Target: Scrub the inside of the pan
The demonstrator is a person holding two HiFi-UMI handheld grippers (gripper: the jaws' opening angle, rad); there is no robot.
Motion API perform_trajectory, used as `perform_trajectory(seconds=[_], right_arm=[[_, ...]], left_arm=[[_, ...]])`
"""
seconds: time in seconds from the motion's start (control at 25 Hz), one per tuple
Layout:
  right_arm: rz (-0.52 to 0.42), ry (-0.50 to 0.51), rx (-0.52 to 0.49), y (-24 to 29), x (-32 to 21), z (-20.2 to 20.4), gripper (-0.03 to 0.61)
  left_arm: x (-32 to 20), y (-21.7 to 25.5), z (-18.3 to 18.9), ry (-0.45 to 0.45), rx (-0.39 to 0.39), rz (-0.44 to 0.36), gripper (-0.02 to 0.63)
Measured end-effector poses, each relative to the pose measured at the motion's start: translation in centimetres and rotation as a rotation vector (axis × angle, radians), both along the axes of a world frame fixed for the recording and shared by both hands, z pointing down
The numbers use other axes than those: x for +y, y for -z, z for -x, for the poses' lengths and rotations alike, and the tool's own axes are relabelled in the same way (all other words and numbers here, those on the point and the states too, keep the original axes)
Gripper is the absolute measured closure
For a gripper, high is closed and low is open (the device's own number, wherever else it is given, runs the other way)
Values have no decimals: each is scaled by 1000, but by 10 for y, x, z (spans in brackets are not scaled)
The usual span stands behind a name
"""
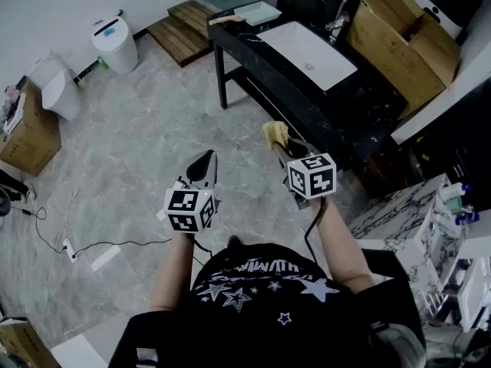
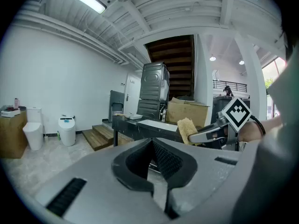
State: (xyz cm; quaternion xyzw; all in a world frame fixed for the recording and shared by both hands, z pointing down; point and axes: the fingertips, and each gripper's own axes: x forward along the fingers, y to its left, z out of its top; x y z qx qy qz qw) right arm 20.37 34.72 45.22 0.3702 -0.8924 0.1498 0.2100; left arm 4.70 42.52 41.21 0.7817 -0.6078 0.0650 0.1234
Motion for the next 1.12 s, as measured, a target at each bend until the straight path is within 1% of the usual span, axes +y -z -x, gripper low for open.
perform_trajectory(seconds=[0.36, 0.6, 0.76, 0.96, 1.12], right_arm=[[18, -7, 7, -8, 2, 16, 495], [22, -23, 15, -15, -1, 33, 495], [17, -23, 3, -19, 2, 47, 495], [49, -41, 3, -31, 4, 50, 494], [67, -55, -11, -37, -13, 51, 492]], left_arm=[[-3, -8, 15, -24, 0, 16, 606], [-6, -14, 34, -36, 7, 30, 606], [-4, -22, 47, -50, 18, 46, 606], [-4, -39, 61, -44, 32, 86, 606], [-14, -42, 68, -37, 38, 92, 606]])
